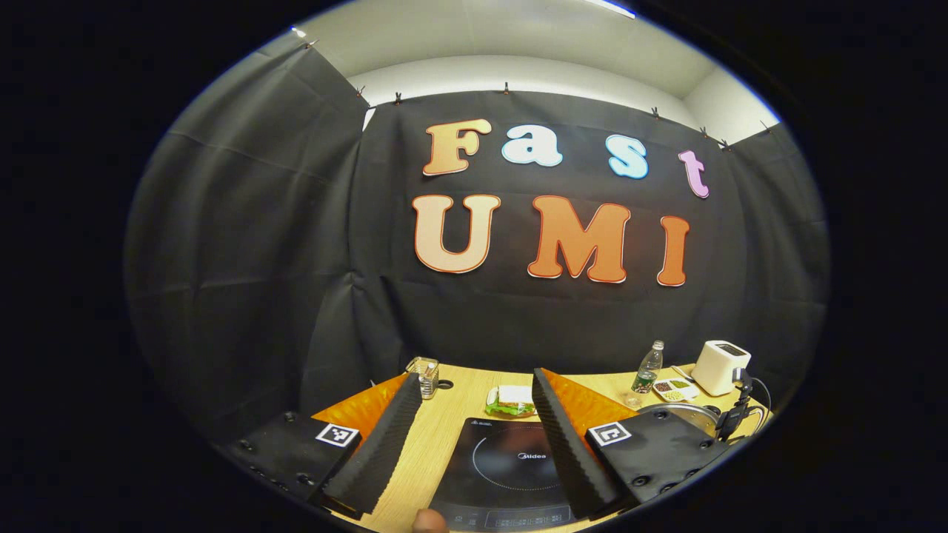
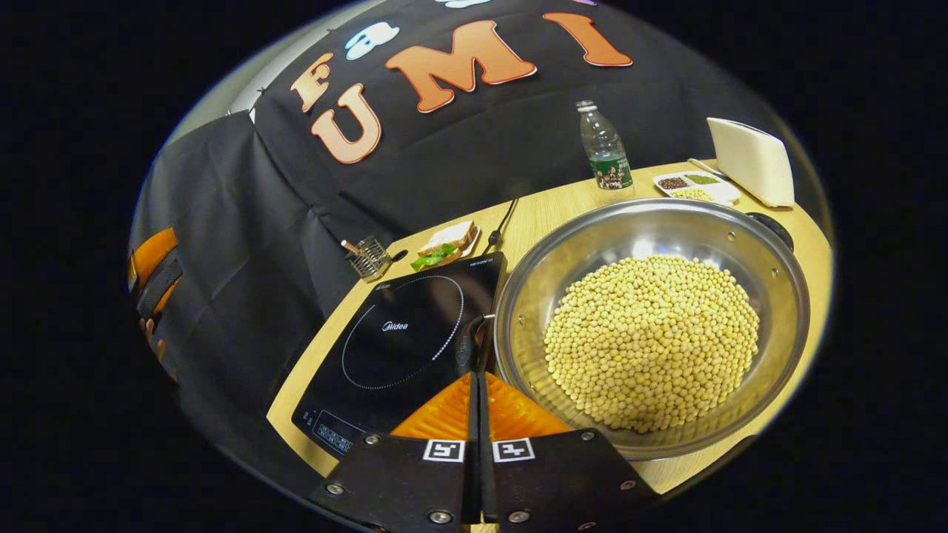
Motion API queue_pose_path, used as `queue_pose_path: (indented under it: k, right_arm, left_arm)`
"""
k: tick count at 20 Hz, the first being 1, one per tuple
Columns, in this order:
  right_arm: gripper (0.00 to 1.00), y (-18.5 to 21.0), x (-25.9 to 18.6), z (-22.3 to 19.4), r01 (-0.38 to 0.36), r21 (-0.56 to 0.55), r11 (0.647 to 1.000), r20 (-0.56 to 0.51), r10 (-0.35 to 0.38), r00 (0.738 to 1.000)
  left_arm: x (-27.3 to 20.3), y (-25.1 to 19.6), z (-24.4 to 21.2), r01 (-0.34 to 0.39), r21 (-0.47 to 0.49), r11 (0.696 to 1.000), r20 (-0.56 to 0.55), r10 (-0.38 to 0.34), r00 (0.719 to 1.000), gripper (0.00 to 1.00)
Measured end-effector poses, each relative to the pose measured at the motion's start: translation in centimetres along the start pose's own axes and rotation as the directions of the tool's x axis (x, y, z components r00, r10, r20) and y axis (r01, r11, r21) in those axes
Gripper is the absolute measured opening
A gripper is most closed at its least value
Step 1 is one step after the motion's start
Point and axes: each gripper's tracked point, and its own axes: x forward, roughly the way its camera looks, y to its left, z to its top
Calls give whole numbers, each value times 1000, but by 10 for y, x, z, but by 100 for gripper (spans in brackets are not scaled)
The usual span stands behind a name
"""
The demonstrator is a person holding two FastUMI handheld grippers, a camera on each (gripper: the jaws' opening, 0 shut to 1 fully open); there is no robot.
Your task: First push the handle of the pot to place it horizontally, then grasp the pot with both hands and set it on the induction cooktop.
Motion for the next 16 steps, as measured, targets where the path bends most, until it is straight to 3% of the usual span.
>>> queue_pose_path:
  k: [16]
  right_arm:
    - [0, -12, 33, 29, 60, 30, 998, 87, -62, 994]
  left_arm:
    - [13, -41, -39, 78, 27, 997, -73, -76, 994, 97]
